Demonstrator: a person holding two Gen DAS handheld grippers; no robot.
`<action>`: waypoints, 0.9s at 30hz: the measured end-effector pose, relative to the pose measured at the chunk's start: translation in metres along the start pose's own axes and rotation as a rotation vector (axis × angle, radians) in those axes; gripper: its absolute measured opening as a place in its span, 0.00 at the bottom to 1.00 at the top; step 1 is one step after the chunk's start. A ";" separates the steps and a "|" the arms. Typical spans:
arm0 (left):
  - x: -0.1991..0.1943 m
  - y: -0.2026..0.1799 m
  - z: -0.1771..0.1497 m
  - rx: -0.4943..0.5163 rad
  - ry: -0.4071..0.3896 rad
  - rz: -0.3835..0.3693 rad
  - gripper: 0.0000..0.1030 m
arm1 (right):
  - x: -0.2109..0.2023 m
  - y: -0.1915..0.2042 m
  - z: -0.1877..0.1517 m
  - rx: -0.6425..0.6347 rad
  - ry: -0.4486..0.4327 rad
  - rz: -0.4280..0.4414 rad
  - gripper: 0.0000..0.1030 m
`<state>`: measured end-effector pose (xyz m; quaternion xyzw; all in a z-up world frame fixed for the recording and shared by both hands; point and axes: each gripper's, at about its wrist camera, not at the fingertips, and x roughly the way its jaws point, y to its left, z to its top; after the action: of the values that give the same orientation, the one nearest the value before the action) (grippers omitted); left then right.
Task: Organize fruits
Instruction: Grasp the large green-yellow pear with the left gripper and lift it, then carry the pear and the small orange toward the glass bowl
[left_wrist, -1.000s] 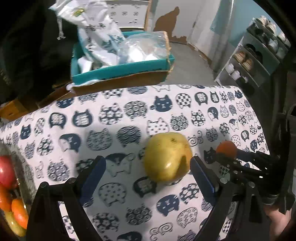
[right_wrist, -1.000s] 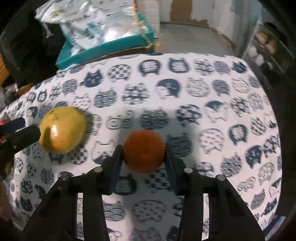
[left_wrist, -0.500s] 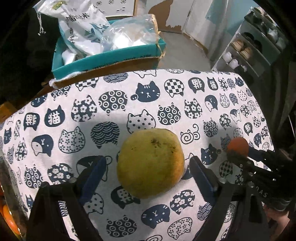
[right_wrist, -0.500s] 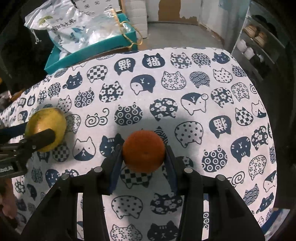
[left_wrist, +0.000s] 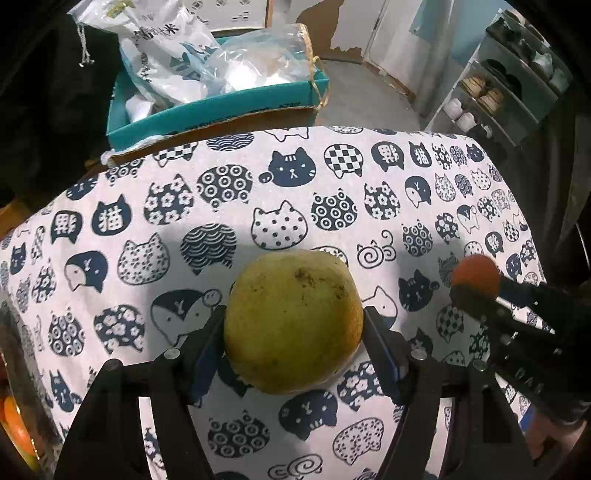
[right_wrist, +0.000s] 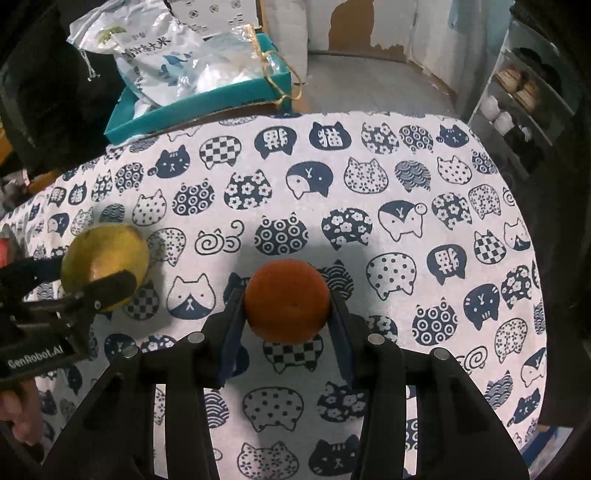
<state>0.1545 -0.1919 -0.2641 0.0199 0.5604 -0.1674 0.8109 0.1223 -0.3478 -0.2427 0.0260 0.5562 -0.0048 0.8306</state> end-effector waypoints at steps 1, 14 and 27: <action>-0.003 0.001 -0.002 0.002 -0.005 0.006 0.71 | -0.003 0.001 0.000 -0.003 -0.006 -0.001 0.42; -0.067 0.005 -0.015 0.017 -0.132 0.057 0.70 | -0.039 0.020 0.006 -0.044 -0.067 0.005 0.42; -0.126 0.027 -0.028 -0.022 -0.209 0.082 0.70 | -0.082 0.049 0.011 -0.099 -0.140 0.032 0.42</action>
<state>0.0971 -0.1289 -0.1631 0.0162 0.4734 -0.1291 0.8712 0.1024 -0.3011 -0.1606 -0.0067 0.4959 0.0340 0.8677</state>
